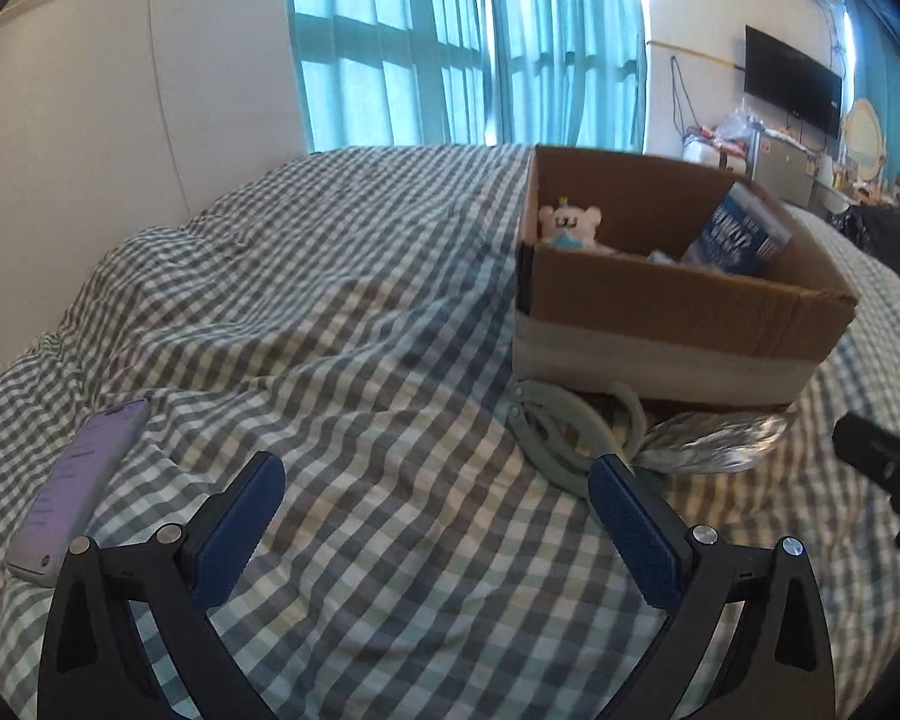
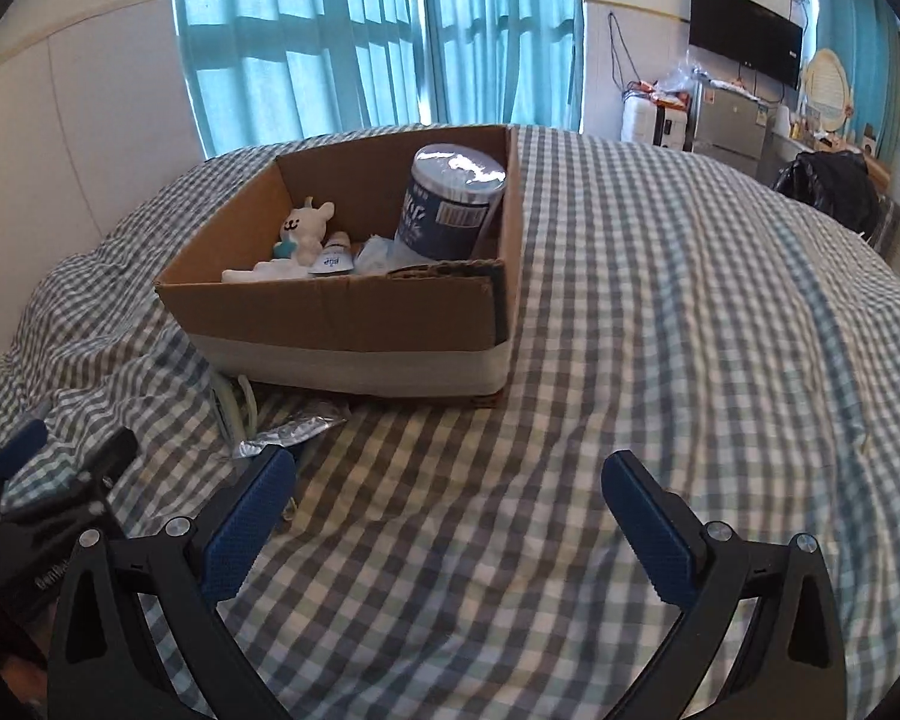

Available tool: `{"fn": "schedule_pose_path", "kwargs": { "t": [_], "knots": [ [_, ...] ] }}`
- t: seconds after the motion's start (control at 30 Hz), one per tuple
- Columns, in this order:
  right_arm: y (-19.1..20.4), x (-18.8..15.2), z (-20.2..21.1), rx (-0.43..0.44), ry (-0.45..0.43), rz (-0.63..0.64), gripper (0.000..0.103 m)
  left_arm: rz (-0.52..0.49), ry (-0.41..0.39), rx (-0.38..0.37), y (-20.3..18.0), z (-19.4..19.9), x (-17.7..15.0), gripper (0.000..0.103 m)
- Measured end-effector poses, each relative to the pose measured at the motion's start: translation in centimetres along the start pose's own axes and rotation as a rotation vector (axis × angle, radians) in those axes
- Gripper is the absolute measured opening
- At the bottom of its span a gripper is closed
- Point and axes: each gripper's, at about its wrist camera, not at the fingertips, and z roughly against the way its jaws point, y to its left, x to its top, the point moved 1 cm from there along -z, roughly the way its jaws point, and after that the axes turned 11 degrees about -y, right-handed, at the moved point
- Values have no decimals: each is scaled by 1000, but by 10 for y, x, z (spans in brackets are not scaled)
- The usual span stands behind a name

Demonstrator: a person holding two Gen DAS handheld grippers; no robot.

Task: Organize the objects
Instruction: 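Move both tools back toward the hanger and foil pack beside the box, then grasp the foil blister pack with the right gripper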

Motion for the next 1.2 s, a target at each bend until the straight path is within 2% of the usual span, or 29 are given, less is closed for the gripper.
{"fn": "schedule_pose_path", "kwargs": {
  "t": [0.37,0.53,0.6,0.67,0.73,0.77,0.83,0.87,0.9,1.0,1.2],
  "knots": [
    [30,-1,-46,27,87,-46,101,23,52,7,20,-29,-16,103],
    [43,-10,-67,54,146,-53,80,15,55,-13,17,-30,-18,103],
    [46,-15,-73,70,170,-59,63,2,56,-13,15,-29,-18,103],
    [47,-18,-75,88,182,-73,52,-2,59,-16,15,-30,-19,103],
    [46,-19,-74,100,183,-97,50,-3,65,-17,14,-30,-20,103],
    [46,-19,-73,107,183,-101,45,-5,67,-17,14,-30,-20,103],
    [46,-18,-71,111,181,-97,28,-11,68,-15,14,-31,-21,103],
    [47,-18,-68,108,179,-87,15,-15,67,-13,13,-30,-21,103],
    [46,-18,-66,110,176,-82,10,-18,65,-11,13,-30,-22,103],
    [45,-19,-58,118,158,-82,1,-28,63,-3,12,-29,-22,103],
    [35,-15,-28,139,95,-77,0,-26,71,0,10,-22,-23,103]
  ]
}}
